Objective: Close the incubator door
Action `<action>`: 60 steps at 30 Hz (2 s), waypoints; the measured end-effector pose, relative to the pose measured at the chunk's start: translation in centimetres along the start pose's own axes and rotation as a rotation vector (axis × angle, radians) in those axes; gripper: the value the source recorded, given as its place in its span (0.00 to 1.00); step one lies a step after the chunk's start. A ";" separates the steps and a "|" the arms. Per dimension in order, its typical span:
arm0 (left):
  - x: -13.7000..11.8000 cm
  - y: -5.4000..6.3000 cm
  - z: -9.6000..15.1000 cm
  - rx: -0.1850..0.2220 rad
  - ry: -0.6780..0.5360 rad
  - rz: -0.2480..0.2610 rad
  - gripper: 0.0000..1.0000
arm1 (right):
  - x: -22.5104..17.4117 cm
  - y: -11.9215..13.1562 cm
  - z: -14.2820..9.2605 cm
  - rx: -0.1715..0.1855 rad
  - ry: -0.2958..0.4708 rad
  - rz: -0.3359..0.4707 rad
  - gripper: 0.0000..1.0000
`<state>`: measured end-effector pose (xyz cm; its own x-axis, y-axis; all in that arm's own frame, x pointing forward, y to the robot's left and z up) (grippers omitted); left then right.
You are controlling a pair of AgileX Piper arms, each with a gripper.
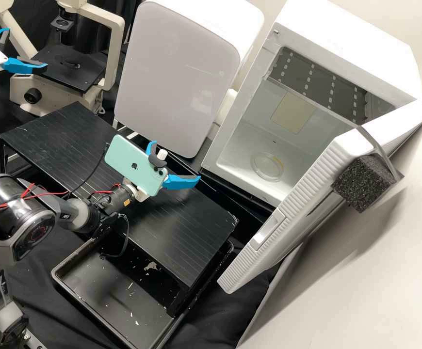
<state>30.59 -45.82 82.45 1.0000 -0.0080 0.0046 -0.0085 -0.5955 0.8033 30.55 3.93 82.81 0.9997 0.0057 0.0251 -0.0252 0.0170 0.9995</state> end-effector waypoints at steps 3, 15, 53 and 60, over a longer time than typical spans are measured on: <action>0.0 0.0 0.0 0.000 0.000 0.000 1.00 | 0.0 0.0 0.0 0.000 0.000 0.000 1.00; 0.0 0.0 0.0 0.000 0.000 0.000 1.00 | -0.8 -0.2 0.4 0.000 -0.012 -0.004 1.00; 0.0 0.0 0.0 0.000 0.000 0.000 1.00 | -16.3 5.5 5.2 -0.190 -0.379 0.576 1.00; 0.0 0.0 0.0 0.000 0.000 0.000 1.00 | -14.4 6.1 6.7 -0.200 -0.468 0.564 1.00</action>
<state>30.59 -45.82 82.45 1.0000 -0.0080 0.0046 -0.0085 -0.5955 0.8033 16.03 -2.74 88.71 0.7314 -0.3571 0.5810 -0.4894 0.3183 0.8119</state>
